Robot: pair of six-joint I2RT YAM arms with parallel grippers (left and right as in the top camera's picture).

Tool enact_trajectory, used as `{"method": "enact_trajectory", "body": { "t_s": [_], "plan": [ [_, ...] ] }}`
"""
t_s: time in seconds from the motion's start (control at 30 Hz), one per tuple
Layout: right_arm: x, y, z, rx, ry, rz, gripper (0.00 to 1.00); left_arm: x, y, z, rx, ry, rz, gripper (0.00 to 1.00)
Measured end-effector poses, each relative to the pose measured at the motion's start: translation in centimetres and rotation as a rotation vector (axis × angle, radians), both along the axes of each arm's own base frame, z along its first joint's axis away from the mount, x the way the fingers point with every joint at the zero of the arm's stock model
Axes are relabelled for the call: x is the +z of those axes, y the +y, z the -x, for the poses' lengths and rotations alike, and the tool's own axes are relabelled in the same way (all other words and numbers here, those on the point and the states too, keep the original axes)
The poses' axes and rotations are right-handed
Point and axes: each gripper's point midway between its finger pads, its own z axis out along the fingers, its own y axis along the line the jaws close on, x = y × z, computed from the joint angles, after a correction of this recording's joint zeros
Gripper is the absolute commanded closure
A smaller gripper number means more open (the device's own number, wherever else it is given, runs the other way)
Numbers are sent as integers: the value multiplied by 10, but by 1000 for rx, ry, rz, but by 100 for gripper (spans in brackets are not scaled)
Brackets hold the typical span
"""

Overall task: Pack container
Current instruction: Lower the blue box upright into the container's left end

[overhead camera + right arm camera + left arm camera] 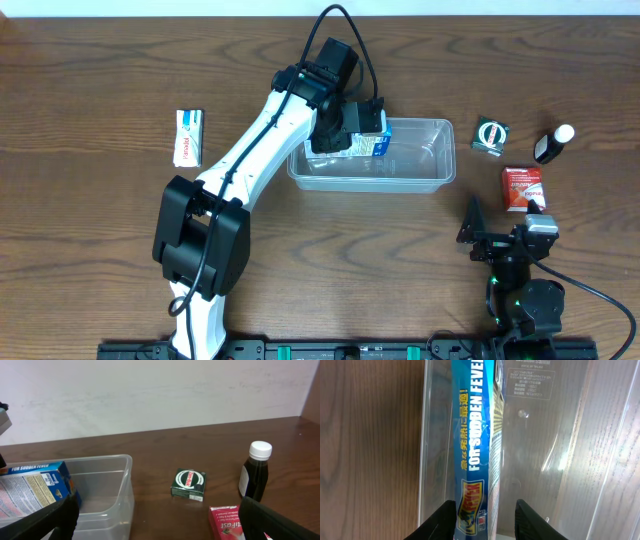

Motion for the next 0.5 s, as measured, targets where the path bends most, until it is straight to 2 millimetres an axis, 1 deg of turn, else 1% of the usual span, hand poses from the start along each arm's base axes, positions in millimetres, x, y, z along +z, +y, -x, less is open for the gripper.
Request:
{"method": "enact_trajectory", "body": {
  "t_s": [0.03, 0.07, 0.5],
  "plan": [
    [0, 0, 0, 0, 0, 0, 1, 0, 0, 0, 0, 0, 0, 62],
    [0, 0, 0, 0, 0, 0, 1, 0, 0, 0, 0, -1, 0, 66],
    [0, 0, 0, 0, 0, 0, 1, 1, 0, -3, 3, -7, 4, 66]
  ]
}}
